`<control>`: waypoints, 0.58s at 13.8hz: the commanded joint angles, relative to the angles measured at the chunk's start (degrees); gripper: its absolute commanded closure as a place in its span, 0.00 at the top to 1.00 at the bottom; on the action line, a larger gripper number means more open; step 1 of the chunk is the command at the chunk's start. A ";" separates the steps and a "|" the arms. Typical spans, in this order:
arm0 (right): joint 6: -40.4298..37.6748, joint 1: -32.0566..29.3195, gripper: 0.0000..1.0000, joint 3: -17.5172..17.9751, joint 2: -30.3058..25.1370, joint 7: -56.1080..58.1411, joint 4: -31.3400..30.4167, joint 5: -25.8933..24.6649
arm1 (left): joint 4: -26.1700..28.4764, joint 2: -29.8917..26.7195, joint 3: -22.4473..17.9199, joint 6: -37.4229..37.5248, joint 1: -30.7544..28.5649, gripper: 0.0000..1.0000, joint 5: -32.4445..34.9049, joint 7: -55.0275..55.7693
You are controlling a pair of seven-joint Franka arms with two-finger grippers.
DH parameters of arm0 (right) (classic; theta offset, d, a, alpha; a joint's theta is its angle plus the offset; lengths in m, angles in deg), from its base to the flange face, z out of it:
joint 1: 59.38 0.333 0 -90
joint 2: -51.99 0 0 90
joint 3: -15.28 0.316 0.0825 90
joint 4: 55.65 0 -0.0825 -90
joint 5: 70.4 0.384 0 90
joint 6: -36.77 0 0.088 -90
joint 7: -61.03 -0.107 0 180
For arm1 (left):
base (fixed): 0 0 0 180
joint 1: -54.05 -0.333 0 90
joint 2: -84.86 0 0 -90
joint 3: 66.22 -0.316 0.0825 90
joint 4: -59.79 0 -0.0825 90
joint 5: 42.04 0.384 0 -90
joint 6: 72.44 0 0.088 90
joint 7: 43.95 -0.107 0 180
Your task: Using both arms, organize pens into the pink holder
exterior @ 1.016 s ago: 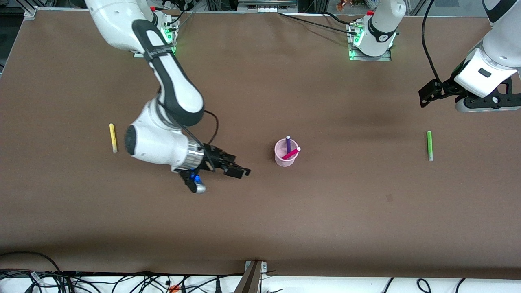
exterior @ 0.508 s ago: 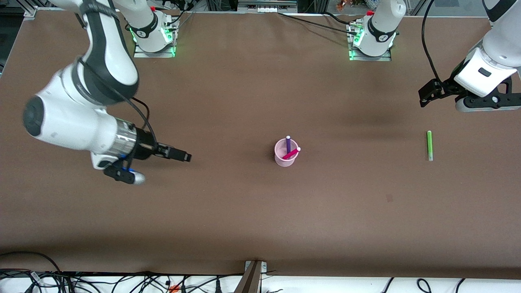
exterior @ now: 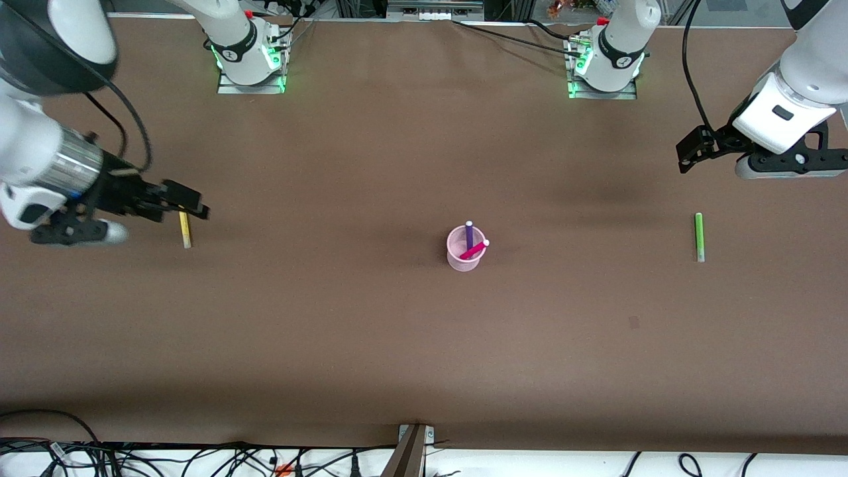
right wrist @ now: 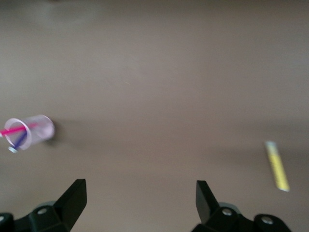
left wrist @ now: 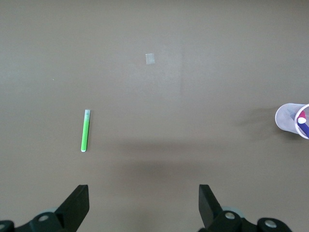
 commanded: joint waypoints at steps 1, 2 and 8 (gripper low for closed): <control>-3.61 -5.99 1.00 7.02 -7.06 1.15 -4.58 -7.34 | -1.16 0.14 0.11 1.00 -0.11 1.00 -0.94 0.06; -4.15 -8.01 1.00 9.39 -7.68 1.41 -4.58 -8.84 | -1.24 0.22 0.20 1.00 -0.11 1.00 -0.94 0.23; -4.51 -11.99 1.00 14.08 -7.08 1.41 -1.34 -9.12 | -1.33 0.14 0.29 1.00 -0.02 1.00 -0.94 -0.12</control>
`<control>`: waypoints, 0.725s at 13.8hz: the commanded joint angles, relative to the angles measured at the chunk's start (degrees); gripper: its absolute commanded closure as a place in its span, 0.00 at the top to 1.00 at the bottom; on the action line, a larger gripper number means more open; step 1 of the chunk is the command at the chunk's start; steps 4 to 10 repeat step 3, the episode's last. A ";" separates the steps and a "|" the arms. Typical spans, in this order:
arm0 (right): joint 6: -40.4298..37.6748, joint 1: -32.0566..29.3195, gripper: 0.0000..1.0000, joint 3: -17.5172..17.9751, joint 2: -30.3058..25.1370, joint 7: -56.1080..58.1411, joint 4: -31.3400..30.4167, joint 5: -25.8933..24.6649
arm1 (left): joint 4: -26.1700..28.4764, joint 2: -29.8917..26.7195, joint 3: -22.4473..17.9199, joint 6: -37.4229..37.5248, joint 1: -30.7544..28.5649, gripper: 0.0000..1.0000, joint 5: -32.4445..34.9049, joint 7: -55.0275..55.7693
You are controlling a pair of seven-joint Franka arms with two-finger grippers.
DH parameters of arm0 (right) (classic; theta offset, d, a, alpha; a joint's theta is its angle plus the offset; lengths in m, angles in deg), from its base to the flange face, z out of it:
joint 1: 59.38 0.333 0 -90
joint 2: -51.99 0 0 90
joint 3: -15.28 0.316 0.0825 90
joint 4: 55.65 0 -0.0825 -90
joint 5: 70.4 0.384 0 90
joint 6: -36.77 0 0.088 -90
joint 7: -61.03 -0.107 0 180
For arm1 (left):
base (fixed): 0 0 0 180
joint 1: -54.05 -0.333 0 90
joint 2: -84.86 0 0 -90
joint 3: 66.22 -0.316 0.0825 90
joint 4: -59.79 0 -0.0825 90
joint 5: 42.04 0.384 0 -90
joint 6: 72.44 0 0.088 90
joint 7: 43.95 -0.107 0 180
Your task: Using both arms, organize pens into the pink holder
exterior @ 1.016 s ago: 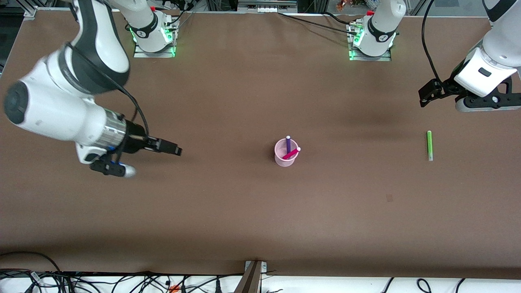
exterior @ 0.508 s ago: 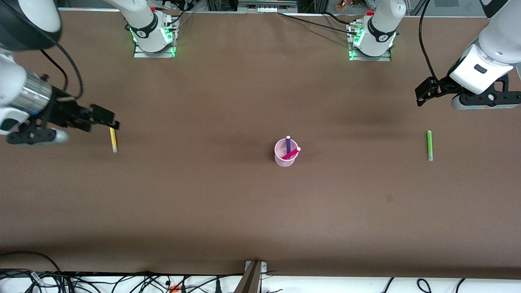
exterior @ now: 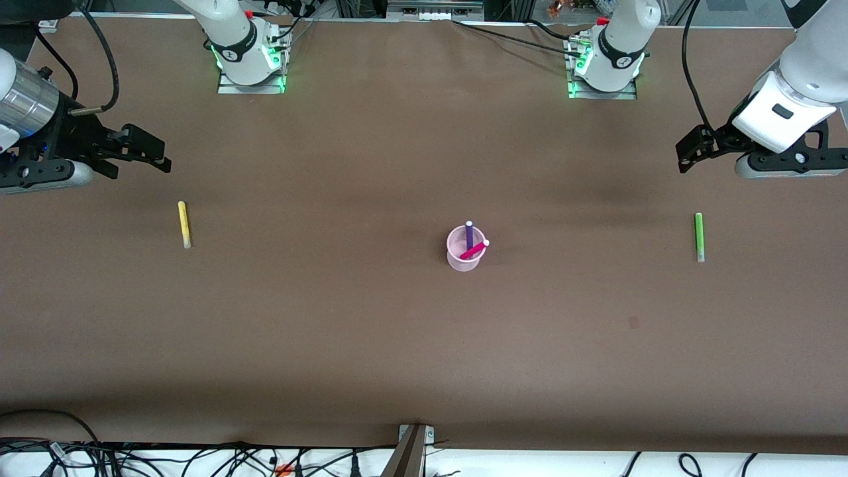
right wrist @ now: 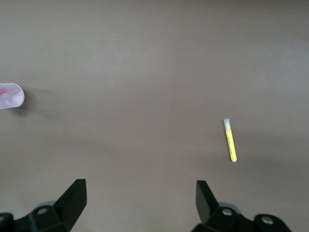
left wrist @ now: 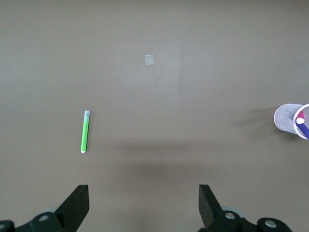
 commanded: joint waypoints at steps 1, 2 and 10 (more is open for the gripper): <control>-0.28 -1.23 1.00 1.20 0.82 0.83 2.25 -0.92 | -1.19 0.14 0.59 1.00 -0.01 1.00 -0.93 -0.03; -0.46 -1.31 1.00 1.11 0.91 1.10 2.87 -0.92 | -1.28 0.14 1.11 1.00 -0.10 1.00 -0.93 -0.03; -0.46 -1.40 1.00 1.03 0.91 1.10 3.05 -0.92 | -1.19 0.14 1.12 1.00 -0.10 1.00 -0.93 -0.12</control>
